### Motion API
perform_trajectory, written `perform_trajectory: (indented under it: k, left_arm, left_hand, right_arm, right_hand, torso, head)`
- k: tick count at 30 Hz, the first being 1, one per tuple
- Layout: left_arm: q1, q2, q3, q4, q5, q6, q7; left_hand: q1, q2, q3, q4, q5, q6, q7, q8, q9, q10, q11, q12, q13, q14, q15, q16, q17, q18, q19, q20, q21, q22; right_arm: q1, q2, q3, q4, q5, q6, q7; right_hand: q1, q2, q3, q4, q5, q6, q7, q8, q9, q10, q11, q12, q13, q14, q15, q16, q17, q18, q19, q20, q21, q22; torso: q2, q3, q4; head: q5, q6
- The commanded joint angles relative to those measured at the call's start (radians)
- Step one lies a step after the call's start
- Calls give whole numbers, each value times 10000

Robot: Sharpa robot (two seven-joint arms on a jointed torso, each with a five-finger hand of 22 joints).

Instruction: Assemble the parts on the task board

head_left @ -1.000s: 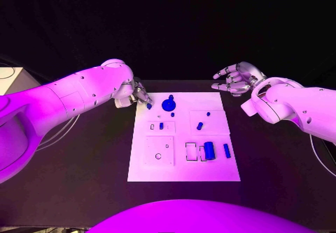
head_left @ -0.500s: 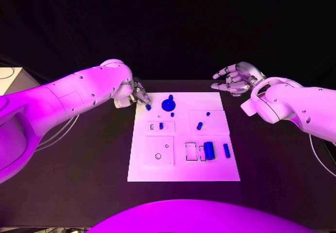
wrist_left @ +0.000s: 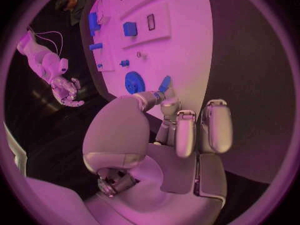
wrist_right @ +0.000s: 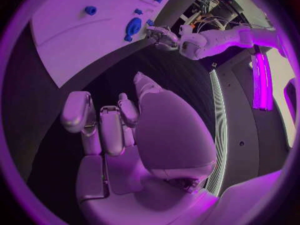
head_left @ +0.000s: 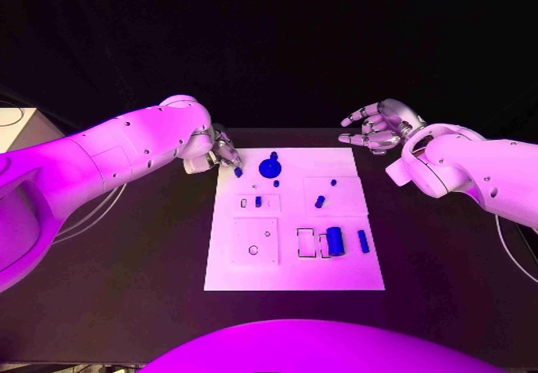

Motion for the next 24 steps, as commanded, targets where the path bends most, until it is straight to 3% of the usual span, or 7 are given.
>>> perform_trajectory:
  k: [1, 15, 24]
  left_arm:
    - [2, -4, 8, 43, 200, -101, 75]
    - [3, -23, 7, 7, 312, 103, -74]
    - [3, -27, 6, -6, 344, 304, -162]
  left_hand:
    - [-21, 4, 226, -161, 25, -88, 6, 55, 17, 84, 3, 33, -4, 920, -54, 31, 2360, 45, 27, -13, 17, 216]
    - [-801, -165, 208, 87, -4, -111, -1, 57, -23, 48, 13, -4, -101, 898, -40, -3, 2310, 60, -14, 6, -28, 164]
    - [-1467, -381, -251, 421, -32, -27, 23, -66, -188, -2, 37, 19, -122, 884, -22, -24, 2280, 66, -33, 25, -59, 145]
  right_arm:
    - [-5, 3, 1, 3, -38, 113, 99]
    - [-5, -9, 1, 5, -31, 109, 102]
    - [-5, -12, 1, 1, -26, 104, 106]
  right_hand:
    - [-90, -29, 64, -7, 45, -104, 0, 34, 16, -57, -5, -68, -9, 93, 63, -33, -17, 89, -45, -9, -29, -14]
    - [-103, -31, 82, -1, 44, -123, -5, 79, 31, -52, -10, -84, -41, 98, 56, -71, -46, 95, -42, -16, -93, -46]
    - [-109, -32, 82, 2, 44, -126, -5, 82, 32, -53, -10, -86, -45, 96, 56, -79, -56, 99, -49, -16, -112, -56]
  torso:
    - [1, 0, -1]
    - [2, -2, -3]
    - [5, -8, 1]
  head:
    - [5, 1]
    - [17, 1]
    - [19, 1]
